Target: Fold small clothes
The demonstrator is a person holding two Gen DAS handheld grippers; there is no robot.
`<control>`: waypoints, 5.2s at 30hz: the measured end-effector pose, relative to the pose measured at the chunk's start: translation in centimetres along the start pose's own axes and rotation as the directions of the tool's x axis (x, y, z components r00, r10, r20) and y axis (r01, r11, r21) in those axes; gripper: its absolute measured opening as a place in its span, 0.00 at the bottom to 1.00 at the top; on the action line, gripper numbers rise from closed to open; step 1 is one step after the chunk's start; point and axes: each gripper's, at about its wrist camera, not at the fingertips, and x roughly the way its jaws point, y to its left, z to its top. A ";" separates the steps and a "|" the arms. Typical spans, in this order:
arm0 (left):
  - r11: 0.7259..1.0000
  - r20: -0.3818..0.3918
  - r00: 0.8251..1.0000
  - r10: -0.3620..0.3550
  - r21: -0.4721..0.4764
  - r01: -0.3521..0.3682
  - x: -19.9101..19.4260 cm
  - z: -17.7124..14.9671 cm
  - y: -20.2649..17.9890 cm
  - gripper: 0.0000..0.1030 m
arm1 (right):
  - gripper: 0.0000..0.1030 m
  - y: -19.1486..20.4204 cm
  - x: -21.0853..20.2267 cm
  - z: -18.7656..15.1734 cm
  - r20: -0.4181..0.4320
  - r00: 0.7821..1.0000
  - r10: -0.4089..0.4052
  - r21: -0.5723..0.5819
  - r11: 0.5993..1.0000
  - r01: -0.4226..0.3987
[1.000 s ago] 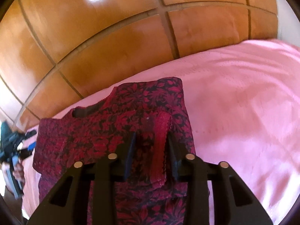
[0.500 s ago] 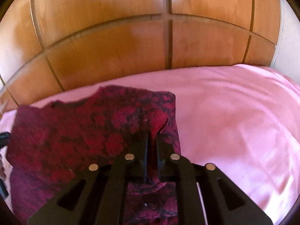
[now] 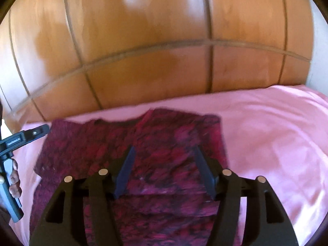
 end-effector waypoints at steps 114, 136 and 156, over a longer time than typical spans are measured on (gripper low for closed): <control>0.924 -0.100 0.947 -0.304 -0.272 0.268 -12.2 -17.9 9.7 0.14 | 0.24 -11.9 -10.0 -14.9 -0.128 0.961 0.245 0.376 0.909 -0.181; 0.938 -0.162 0.944 -0.288 -0.247 0.244 -18.0 -23.6 9.6 0.29 | 0.35 -10.8 -16.5 -18.9 -0.227 0.943 0.243 0.348 0.925 -0.155; 0.974 -0.031 0.988 -0.151 0.167 0.154 -15.3 -15.6 3.5 0.16 | 0.15 -3.2 -11.0 -9.5 -0.071 0.997 -0.003 -0.116 0.993 -0.005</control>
